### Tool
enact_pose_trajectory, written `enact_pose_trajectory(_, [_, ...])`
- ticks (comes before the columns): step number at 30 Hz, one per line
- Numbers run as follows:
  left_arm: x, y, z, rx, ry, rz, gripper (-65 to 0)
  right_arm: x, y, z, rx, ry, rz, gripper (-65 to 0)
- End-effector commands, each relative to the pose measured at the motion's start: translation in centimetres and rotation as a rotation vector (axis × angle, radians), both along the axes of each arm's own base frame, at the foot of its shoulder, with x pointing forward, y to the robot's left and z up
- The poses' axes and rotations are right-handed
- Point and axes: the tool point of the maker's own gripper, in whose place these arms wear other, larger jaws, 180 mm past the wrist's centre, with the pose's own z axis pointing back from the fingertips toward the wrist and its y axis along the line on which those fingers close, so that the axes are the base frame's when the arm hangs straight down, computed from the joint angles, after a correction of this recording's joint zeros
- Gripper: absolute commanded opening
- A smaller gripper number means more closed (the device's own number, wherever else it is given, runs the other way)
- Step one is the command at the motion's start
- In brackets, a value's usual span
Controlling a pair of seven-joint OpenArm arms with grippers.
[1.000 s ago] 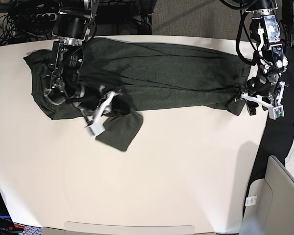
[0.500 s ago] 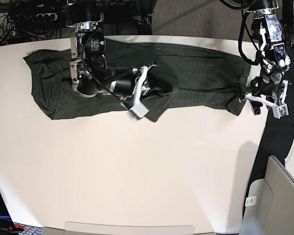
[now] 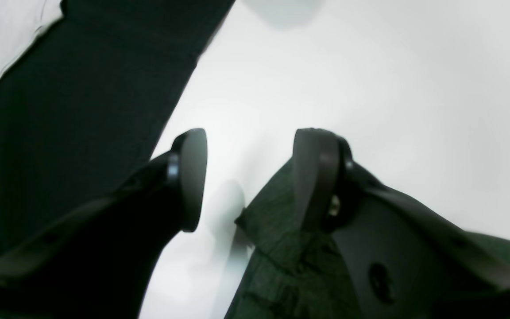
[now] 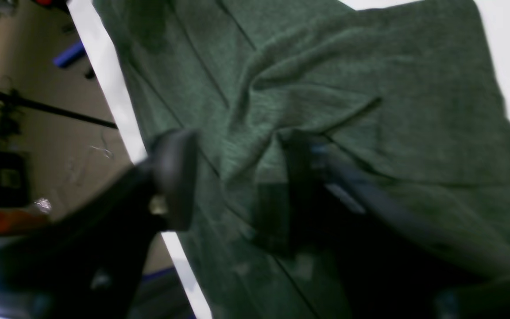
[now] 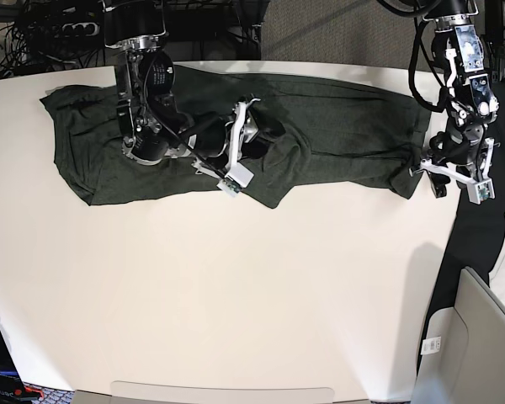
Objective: Fold the T-shirt properly
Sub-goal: 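Fold the sleeve across the shirt body toward the left gripper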
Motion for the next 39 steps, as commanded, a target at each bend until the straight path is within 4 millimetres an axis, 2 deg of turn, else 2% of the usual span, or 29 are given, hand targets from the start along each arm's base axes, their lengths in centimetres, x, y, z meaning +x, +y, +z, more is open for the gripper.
enact_pose_trajectory(1, [0.7, 0.5, 1.7, 0.029, -0.053, -0.003, -34.7, 1.0, 0.0, 2.0, 0.035, -0.066, -0.002, -26.4])
enact_pose_trajectory(8, [0.2, 0.5, 1.1, 0.029, -0.036, -0.003, -34.7, 3.6, -4.0, 2.9, 0.015, -0.116, -0.127, -26.0])
enact_pose_trajectory(11, [0.1, 0.2, 0.9, 0.017, -0.036, -0.001, -34.7, 5.4, -4.9, 3.8, 0.023, -0.167, -0.179, -26.0])
enact_pose_trajectory(15, [0.1, -0.2, 0.6, 0.002, -0.036, 0.002, -34.7, 7.3, -5.5, 3.1, -0.064, -0.191, -0.194, -26.0])
enact_pose_trajectory(21, [0.1, -0.5, 0.5, -0.001, -0.034, -0.004, -34.7, 9.4, -3.8, 2.1, -0.074, -0.198, -0.198, -26.1])
enact_pose_trajectory(26, [0.1, -0.5, 0.5, 0.000, -0.034, -0.003, -34.7, 9.5, -0.7, 0.6, -0.039, -0.171, -0.126, -26.1])
enact_pose_trajectory(30, [0.1, -0.4, 0.6, -0.001, -0.036, 0.002, -34.7, 9.4, 0.6, -0.9, -0.021, -0.134, -0.098, -27.1])
enact_pose_trajectory(33, [0.1, -0.4, 0.6, -0.001, -0.036, 0.002, -34.7, 9.2, 1.2, -1.9, -0.026, -0.106, -0.081, -35.6])
enact_pose_trajectory(39, [0.1, -0.3, 0.6, 0.001, -0.036, 0.001, -34.7, 9.1, 1.3, -2.0, -0.026, -0.103, -0.077, -61.1])
